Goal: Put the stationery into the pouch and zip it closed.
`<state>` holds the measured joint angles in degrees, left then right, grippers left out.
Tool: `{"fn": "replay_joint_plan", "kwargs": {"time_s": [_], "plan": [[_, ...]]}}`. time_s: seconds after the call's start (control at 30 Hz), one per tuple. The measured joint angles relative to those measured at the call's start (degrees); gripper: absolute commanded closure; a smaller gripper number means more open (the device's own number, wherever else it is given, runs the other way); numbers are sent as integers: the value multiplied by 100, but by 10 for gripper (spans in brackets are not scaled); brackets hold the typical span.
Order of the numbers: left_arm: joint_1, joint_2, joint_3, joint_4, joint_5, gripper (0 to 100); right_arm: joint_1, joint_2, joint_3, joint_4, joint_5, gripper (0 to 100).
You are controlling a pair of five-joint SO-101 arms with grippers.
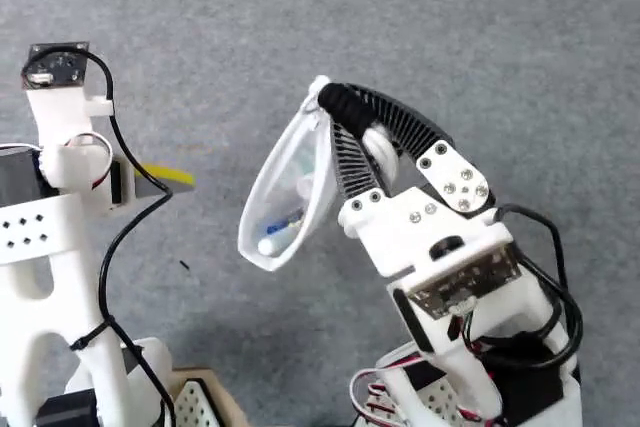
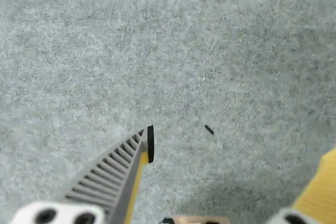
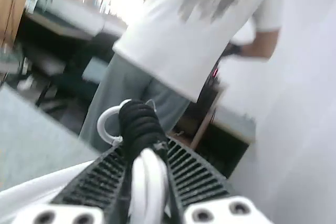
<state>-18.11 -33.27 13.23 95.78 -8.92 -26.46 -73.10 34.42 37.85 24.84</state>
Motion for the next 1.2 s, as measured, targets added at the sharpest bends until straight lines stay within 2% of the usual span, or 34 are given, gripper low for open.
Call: {"fn": "replay_joint_plan", "kwargs": {"time_s": [0.13, 0.33, 0.43, 0.57, 0.8, 1.0, 1.07, 1.2], "plan": [[0, 0, 176, 0, 0, 535, -316, 185, 545, -264, -149, 986], [0, 0, 176, 0, 0, 535, -826, 352, 774, -229, -1626, 986], [0, 0, 176, 0, 0, 535, -1099, 360, 756, 237, -2215, 986], [0, 0, 176, 0, 0, 535, -1688, 290, 264, 1196, -2418, 986], [0, 0, 176, 0, 0, 535, -1925, -158, -484, 2822, -2391, 986], [0, 0, 176, 0, 0, 534, -1952, -835, -774, 3763, -1125, 986], [0, 0, 176, 0, 0, 535, -1749, -985, -782, 3833, -747, 986], [0, 0, 176, 0, 0, 535, -1037, -1099, -782, 3833, -571, 986]]}}
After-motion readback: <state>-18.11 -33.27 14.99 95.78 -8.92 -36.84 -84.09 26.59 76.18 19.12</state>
